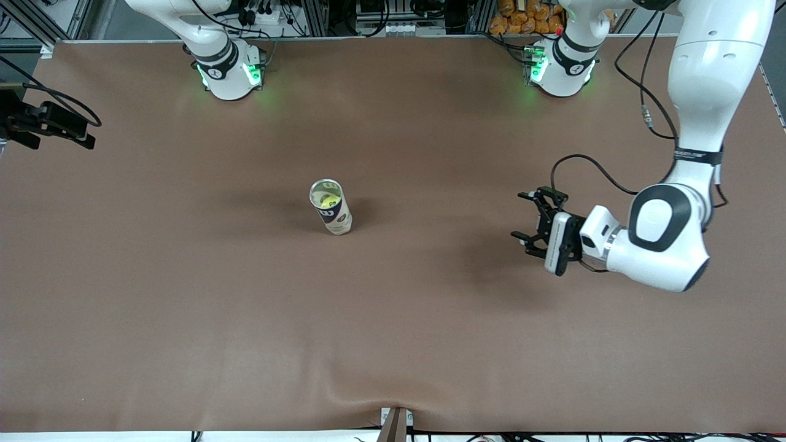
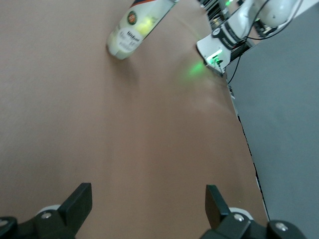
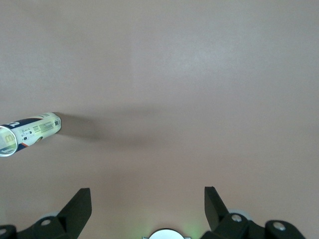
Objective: Insert tennis ball vertically with right arm
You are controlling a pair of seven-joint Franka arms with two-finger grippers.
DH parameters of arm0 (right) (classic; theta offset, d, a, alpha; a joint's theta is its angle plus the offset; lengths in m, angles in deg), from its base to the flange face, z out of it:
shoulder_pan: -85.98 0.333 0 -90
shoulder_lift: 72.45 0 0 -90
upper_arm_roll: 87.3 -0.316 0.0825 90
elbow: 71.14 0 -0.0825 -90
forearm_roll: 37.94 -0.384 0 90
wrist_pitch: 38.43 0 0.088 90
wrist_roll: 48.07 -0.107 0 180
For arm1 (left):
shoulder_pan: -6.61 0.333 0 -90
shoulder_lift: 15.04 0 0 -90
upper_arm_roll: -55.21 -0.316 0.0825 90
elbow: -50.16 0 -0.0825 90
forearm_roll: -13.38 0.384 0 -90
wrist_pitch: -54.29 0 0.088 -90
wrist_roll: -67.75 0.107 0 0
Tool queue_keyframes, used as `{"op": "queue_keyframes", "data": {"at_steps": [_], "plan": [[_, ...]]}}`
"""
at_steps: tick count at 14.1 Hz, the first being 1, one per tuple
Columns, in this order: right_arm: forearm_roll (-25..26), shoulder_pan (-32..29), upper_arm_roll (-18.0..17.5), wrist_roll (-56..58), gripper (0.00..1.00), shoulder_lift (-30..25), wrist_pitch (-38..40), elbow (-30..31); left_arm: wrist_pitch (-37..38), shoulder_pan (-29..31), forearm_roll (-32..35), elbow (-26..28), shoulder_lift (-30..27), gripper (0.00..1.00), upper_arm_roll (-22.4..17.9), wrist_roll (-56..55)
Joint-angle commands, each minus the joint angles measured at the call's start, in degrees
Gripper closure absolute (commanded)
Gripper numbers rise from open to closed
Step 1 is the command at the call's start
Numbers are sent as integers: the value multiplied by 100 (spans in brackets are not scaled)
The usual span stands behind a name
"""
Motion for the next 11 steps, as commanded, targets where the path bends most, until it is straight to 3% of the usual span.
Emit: {"op": "queue_keyframes", "data": {"at_steps": [1, 4, 11], "plan": [[9, -111, -75, -21, 0, 57, -394, 86, 248, 8, 208, -256, -30, 0, -15, -761], [-9, -155, -58, -21, 0, 180, -633, 104, 398, 7, 813, -362, -450, 0, -182, -1595], [44, -94, -49, -21, 0, 180, -255, 86, 617, -414, 2491, -336, -1936, 0, -428, -5154]]}}
